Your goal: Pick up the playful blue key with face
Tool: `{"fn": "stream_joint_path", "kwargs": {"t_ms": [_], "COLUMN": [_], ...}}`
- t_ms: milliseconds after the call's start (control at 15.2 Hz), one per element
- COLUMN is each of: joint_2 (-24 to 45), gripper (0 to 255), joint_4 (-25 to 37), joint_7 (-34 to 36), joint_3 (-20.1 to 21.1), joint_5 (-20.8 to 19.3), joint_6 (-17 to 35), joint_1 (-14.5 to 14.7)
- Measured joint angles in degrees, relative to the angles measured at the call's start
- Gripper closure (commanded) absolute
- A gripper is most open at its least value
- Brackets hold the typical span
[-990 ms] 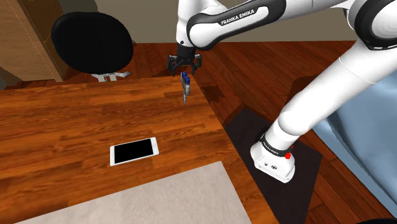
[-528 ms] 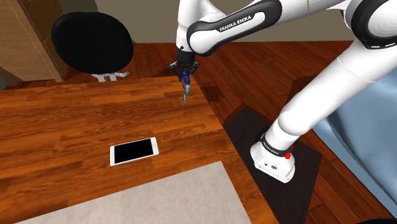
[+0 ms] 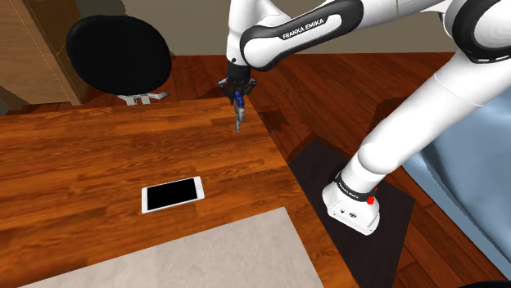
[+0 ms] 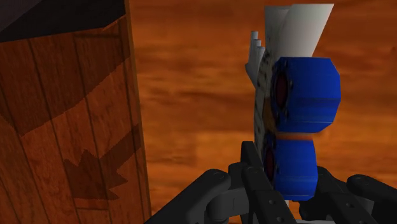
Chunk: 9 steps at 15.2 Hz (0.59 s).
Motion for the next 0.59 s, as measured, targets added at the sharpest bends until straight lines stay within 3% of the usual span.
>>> {"fn": "stream_joint_path", "kwargs": {"t_ms": [594], "joint_2": [-2.72], "gripper": [255], "joint_4": [4.21], "joint_7": [-1.42], "joint_3": [-0.6], "joint_5": [1.19], "joint_6": [-6.74], "joint_1": [0.12]}}
